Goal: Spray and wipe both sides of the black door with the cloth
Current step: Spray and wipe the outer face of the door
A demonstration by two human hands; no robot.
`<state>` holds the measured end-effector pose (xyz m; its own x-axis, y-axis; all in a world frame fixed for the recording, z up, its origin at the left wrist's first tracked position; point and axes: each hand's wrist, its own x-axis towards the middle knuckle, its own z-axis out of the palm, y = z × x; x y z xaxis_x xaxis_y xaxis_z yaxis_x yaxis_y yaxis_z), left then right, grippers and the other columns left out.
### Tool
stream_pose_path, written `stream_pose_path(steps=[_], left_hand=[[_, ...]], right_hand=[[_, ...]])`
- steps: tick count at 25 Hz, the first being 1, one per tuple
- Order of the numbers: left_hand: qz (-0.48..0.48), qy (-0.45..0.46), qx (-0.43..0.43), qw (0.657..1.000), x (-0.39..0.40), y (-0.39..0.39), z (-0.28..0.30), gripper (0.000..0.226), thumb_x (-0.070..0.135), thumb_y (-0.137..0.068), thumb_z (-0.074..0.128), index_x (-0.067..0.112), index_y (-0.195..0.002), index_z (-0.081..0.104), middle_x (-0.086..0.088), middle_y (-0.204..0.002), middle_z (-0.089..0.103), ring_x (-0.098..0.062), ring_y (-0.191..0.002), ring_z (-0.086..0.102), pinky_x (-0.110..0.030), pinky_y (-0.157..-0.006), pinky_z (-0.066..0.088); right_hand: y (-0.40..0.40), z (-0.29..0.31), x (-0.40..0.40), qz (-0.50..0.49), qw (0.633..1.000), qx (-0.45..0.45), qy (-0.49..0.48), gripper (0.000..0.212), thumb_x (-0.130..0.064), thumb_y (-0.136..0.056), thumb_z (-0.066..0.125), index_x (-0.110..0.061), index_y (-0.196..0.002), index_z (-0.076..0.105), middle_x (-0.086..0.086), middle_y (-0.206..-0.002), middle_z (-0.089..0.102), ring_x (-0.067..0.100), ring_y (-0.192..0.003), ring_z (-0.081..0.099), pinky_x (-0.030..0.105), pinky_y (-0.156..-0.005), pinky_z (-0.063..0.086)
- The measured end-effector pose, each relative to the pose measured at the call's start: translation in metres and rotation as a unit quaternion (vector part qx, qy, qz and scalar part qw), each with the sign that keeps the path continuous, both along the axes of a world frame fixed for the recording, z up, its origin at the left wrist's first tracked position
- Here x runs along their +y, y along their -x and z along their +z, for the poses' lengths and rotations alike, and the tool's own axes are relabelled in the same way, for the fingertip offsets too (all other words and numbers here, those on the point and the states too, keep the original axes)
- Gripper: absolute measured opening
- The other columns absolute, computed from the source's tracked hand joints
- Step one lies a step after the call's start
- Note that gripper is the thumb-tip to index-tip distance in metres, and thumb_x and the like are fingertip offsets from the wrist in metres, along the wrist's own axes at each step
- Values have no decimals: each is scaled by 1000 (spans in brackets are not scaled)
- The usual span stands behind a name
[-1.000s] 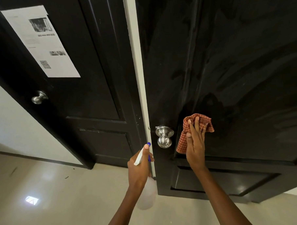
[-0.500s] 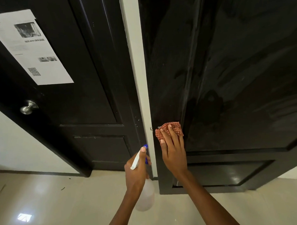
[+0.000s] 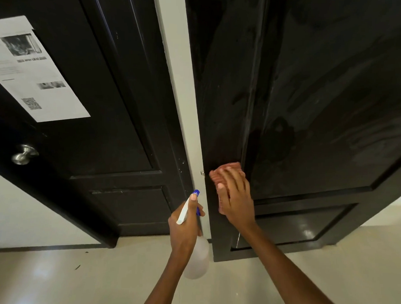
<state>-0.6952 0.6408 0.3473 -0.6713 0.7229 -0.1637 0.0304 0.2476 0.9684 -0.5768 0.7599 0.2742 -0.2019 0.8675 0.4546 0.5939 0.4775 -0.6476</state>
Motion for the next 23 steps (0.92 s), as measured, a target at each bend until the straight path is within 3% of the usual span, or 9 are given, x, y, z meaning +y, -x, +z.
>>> stream_pose_path(steps=[2,4,7,10,13,16,19,21,23], left_hand=[[-2,-3,5,1000,-6,2,1,56,62,-78,45,12,-84,69,-1,-75,69,-16,-67,66,-12,-53,47],[1,-3,0,1000,-11,5,2,55,60,-78,46,11,-85,69,0,-75,69,-14,-66,65,-9,-49,47],[-4,-2,9,1000,-16,8,2,54,60,-80,46,11,-83,69,0,-74,69,-11,-64,65,-8,-49,45],[-17,3,-1,1000,-16,6,7,44,55,-87,48,16,-77,67,-1,-75,68,-14,-65,63,-8,-45,44],[-31,6,2,999,-12,4,12,36,50,-92,50,22,-74,62,-3,-78,66,-16,-66,62,-8,-43,43],[-41,3,7,999,-12,6,16,34,49,-94,50,24,-73,60,-3,-78,65,-15,-67,61,-8,-45,41],[-52,7,14,999,-17,9,18,34,45,-96,50,25,-70,58,1,-74,62,-14,-67,60,-12,-51,40],[-57,3,14,998,-19,14,17,35,44,-96,49,24,-70,59,1,-73,63,-14,-65,60,-12,-49,44],[-62,-8,14,998,-24,18,15,40,52,-92,47,22,-71,63,-1,-73,66,-15,-63,62,-11,-46,48]], right_hand=[[24,0,-13,-45,962,226,143,55,-51,-104,36,-25,-152,38,5,-156,36,25,-131,51,32,-99,49],[39,4,-15,-81,951,265,138,54,-46,-104,39,-18,-149,44,9,-156,37,28,-134,48,41,-104,50],[31,0,-8,-76,993,-10,-89,45,-35,-99,56,-15,-140,58,12,-147,52,38,-137,45,54,-112,41],[17,2,3,17,932,-296,-206,47,-33,-83,78,-14,-125,70,12,-135,64,42,-130,54,61,-112,39],[10,12,13,56,898,-379,-216,48,-38,-81,78,-15,-124,72,8,-133,66,37,-132,54,57,-115,35],[8,1,10,7,943,-267,-200,48,-35,-91,72,-16,-135,63,12,-139,61,35,-129,57,48,-109,44],[25,-1,-11,-81,996,46,-14,43,-43,-104,48,-18,-138,47,15,-143,50,29,-126,53,23,-97,43],[42,3,-15,-118,961,233,88,42,-43,-106,46,-17,-138,45,12,-142,48,27,-124,55,22,-97,46],[51,6,-13,-121,910,354,180,46,-49,-105,45,-18,-139,48,7,-139,50,28,-121,59,40,-99,54]])
